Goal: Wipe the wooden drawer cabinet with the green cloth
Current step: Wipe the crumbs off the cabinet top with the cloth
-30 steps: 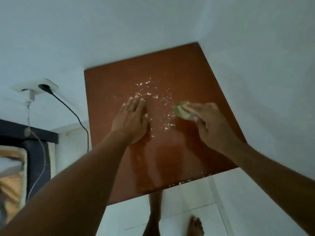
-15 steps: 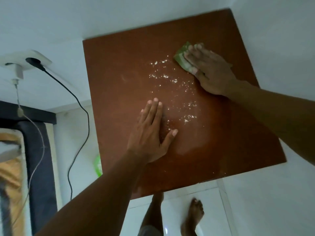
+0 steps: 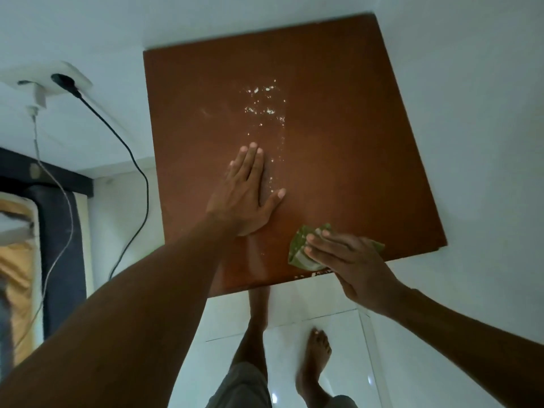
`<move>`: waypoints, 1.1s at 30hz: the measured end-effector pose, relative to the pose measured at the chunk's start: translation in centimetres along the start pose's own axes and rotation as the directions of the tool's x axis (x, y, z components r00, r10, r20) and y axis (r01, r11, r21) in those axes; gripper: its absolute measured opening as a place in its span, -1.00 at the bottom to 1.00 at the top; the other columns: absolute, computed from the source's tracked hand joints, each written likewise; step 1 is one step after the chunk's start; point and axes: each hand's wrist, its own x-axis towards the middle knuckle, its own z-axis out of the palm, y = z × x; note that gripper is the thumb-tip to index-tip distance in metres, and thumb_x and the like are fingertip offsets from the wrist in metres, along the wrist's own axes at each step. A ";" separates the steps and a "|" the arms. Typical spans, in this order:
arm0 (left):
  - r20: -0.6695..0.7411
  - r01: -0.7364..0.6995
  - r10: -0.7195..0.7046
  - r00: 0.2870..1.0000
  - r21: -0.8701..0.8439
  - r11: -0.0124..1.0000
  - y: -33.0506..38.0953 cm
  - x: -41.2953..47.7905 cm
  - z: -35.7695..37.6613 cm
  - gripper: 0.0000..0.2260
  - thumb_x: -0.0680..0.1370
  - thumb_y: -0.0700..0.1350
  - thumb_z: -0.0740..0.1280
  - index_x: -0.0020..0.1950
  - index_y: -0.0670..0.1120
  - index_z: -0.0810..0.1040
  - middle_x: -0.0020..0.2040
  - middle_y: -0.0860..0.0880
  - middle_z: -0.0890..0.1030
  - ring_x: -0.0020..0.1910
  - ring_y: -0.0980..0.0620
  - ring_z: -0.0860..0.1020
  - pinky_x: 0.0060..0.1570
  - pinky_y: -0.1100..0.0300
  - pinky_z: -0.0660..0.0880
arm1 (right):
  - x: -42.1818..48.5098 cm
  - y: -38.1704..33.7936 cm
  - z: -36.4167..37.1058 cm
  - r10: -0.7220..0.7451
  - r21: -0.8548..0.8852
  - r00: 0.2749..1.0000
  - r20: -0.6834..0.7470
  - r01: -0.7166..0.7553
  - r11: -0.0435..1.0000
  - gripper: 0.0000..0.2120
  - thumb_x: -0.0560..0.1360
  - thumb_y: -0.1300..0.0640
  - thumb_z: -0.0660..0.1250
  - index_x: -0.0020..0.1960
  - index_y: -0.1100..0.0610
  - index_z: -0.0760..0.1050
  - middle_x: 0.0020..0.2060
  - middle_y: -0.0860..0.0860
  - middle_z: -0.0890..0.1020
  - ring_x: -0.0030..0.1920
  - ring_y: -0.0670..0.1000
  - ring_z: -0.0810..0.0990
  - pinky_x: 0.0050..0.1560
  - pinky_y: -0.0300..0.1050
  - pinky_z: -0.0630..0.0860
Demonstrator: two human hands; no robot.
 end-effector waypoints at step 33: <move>-0.035 0.050 -0.047 0.998 0.077 0.996 -7.6 0.4 -2.3 -0.09 0.57 0.48 -0.13 0.66 -0.12 -0.31 0.65 -0.07 -0.35 0.61 -0.01 -0.39 0.62 -0.06 -0.23 | 24.6 7.0 -6.6 0.197 -0.128 0.971 -0.136 -0.214 0.968 -0.49 0.68 0.02 0.01 0.63 -0.03 0.12 0.62 -0.03 0.14 0.64 0.05 0.04 0.57 0.14 0.13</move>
